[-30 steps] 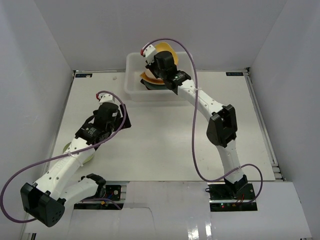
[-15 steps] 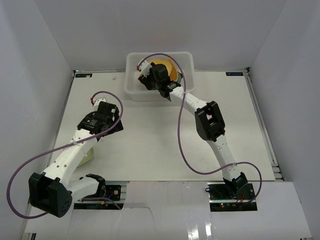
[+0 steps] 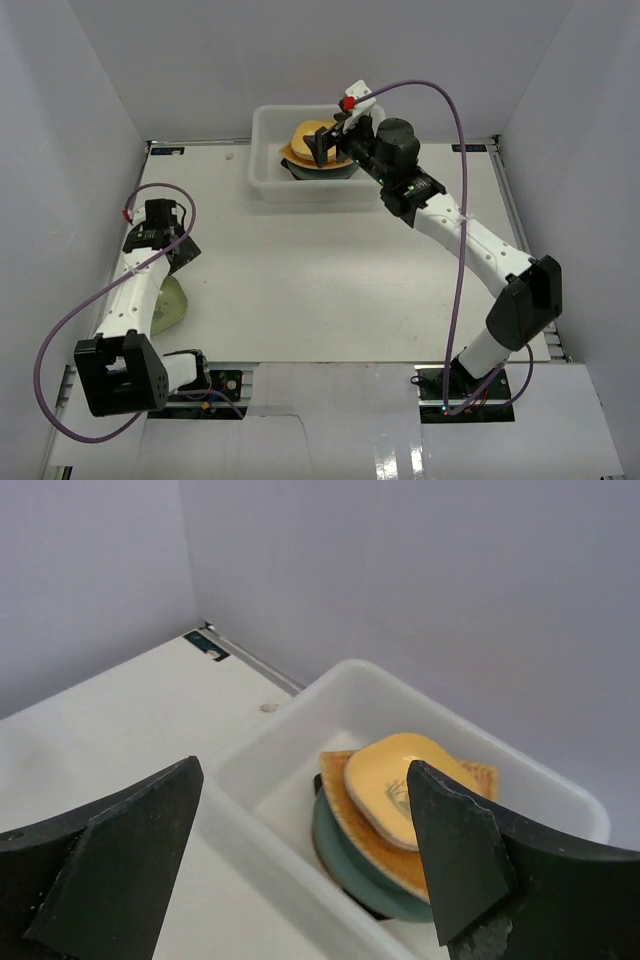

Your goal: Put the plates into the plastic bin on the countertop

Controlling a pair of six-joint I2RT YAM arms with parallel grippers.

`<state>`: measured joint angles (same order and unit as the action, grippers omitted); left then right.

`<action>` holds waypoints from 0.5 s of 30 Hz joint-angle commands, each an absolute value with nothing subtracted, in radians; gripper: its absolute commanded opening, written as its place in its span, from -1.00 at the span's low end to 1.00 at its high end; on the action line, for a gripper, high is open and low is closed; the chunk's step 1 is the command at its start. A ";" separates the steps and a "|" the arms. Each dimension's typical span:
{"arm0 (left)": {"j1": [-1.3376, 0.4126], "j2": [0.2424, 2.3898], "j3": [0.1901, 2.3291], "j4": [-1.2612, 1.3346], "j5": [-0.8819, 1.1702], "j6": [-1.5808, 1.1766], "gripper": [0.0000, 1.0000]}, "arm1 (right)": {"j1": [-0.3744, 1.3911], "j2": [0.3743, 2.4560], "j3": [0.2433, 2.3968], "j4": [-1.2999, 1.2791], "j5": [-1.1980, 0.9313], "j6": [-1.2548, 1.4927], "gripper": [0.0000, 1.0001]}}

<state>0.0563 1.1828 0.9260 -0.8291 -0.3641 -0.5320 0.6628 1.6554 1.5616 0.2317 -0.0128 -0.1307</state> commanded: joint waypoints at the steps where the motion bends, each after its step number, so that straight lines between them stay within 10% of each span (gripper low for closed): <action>1: 0.113 1.192 0.907 -0.810 -0.284 -0.525 0.75 | 0.664 1.591 1.422 0.282 -0.064 0.040 0.79; 11: 0.195 1.475 0.818 -0.669 -0.198 -0.508 0.54 | 0.664 1.427 1.236 0.276 -0.052 0.080 0.78; 15: 0.201 1.497 0.787 -0.608 -0.175 -0.518 -0.61 | 0.664 1.390 1.204 0.268 -0.037 0.060 0.78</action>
